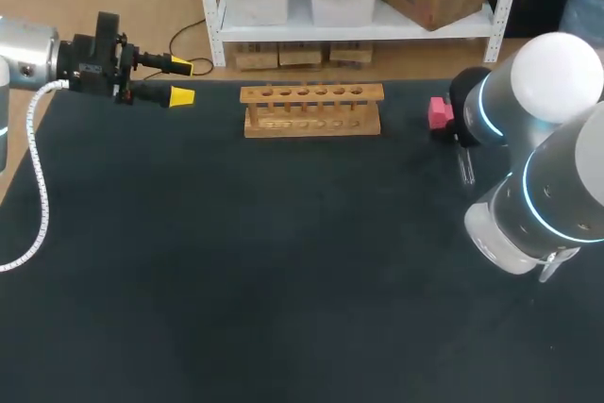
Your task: Grasp the test tube, adjust it, and insert it.
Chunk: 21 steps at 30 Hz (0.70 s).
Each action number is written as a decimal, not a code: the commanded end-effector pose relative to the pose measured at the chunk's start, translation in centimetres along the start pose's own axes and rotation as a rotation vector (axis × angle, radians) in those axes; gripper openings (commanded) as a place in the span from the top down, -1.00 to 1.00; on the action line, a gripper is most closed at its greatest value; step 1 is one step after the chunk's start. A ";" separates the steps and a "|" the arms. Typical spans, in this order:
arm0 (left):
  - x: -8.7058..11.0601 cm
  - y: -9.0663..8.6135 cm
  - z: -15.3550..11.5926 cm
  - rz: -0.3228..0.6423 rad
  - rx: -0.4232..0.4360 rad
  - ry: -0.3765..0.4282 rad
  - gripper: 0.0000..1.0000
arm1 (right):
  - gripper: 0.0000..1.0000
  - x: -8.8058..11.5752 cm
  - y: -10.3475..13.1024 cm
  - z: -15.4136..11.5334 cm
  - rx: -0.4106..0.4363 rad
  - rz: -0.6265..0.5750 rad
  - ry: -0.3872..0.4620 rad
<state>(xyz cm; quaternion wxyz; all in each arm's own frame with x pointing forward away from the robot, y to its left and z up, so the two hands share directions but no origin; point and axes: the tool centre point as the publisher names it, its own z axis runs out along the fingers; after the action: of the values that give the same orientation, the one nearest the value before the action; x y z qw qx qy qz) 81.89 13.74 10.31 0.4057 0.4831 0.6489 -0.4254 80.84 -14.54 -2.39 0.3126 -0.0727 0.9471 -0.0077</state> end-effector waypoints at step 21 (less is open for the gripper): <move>0.1 0.0 0.0 0.002 0.000 -0.001 -1.00 | 1.00 0.2 0.1 -0.4 0.024 0.032 0.036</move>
<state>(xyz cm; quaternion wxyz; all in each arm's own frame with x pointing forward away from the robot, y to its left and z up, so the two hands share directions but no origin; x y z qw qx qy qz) 81.89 13.74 10.31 0.4057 0.4831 0.6489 -0.4254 80.63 -14.62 -2.53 0.2985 -0.0573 0.9526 -0.0105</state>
